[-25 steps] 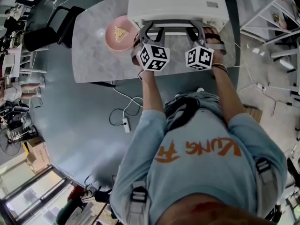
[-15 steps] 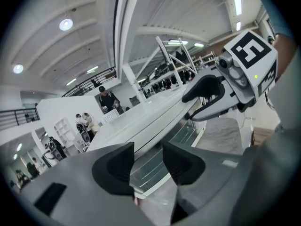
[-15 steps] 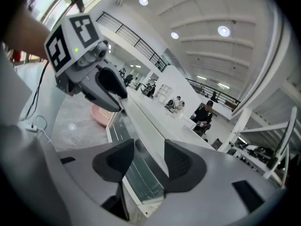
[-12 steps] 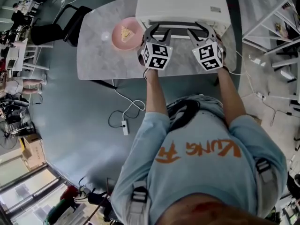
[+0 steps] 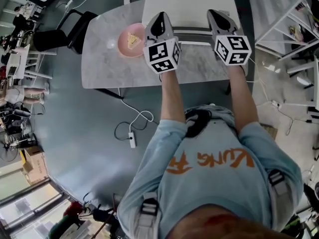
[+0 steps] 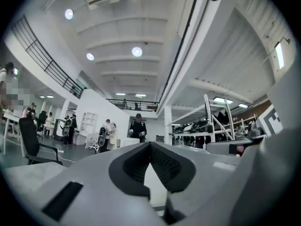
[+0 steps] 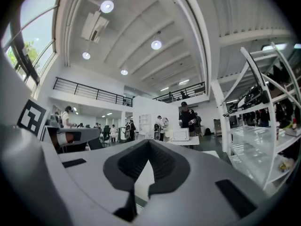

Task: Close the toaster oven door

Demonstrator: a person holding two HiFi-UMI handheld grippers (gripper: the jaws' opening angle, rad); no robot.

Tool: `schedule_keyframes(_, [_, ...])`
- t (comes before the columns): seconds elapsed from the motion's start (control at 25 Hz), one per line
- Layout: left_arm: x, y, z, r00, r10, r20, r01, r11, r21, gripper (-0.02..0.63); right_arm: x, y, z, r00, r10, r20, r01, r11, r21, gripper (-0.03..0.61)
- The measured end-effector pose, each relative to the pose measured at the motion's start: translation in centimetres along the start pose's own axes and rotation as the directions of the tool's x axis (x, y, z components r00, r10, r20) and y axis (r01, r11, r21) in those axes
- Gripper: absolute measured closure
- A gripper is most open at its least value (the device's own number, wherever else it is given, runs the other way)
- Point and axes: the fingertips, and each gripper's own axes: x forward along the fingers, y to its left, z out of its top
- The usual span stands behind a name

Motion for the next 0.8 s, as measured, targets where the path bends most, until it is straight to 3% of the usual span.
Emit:
schedule_keyframes(0.12, [-0.4, -0.1, 1.6, 0.998, 0.045, 0.04, -0.044, 0.999, -0.029, 0.612, 0.1, -1.0, 1.7, 0.998, -0.043, 0.042, 0.041, 0.998, 0.043, 0.581])
schedule_keyframes(0.24, [-1.1, -0.9, 1.5, 0.998, 0.052, 0.037, -0.051, 0.998, -0.033, 0.612, -0.2, -1.4, 2.2, 0.997, -0.075, 0.036, 0.074, 0.997, 0.02, 0.583])
schedule_keyframes(0.44, [-1.1, -2.3, 1.8, 0.999, 0.015, 0.039, -0.015, 1.0, 0.006, 0.612, -0.5, -1.5, 2.5, 0.998, -0.062, 0.024, 0.061, 0.998, 0.027, 0.583])
schedule_keyframes(0.8, [-1.3, -0.8, 1.7, 0.998, 0.057, 0.028, -0.058, 0.998, 0.039, 0.612, 0.3, -0.6, 2.8, 1.0, -0.028, 0.008, 0.029, 0.999, -0.038, 0.581])
